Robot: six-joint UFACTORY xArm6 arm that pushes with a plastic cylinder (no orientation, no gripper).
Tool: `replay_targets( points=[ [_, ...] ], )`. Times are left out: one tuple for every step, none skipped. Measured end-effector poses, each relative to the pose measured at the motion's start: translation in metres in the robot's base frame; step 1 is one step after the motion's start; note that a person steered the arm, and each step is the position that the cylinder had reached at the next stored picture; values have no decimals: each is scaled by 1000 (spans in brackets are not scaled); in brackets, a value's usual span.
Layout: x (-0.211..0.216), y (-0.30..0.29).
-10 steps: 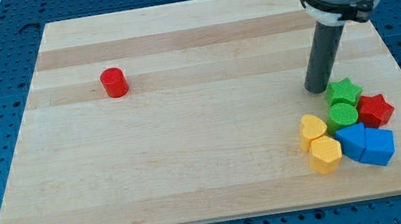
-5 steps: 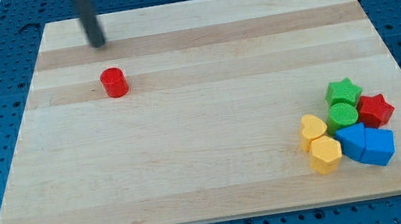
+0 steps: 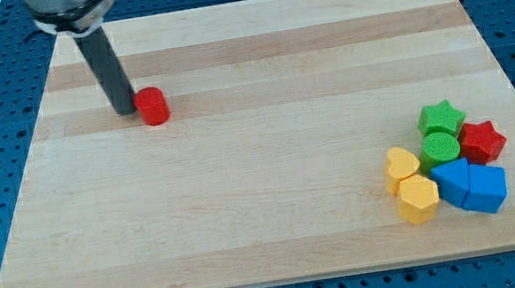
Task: Slide the red circle down and right a bit
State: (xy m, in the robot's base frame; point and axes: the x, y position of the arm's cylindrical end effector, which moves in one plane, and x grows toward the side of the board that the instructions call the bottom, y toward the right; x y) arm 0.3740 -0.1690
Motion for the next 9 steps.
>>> replay_targets(
  points=[
    [0,23],
    [3,47],
    [5,65],
    [5,65],
    [3,65],
    [3,65],
    [3,65],
    [-8,65],
    [-6,67]
  ],
)
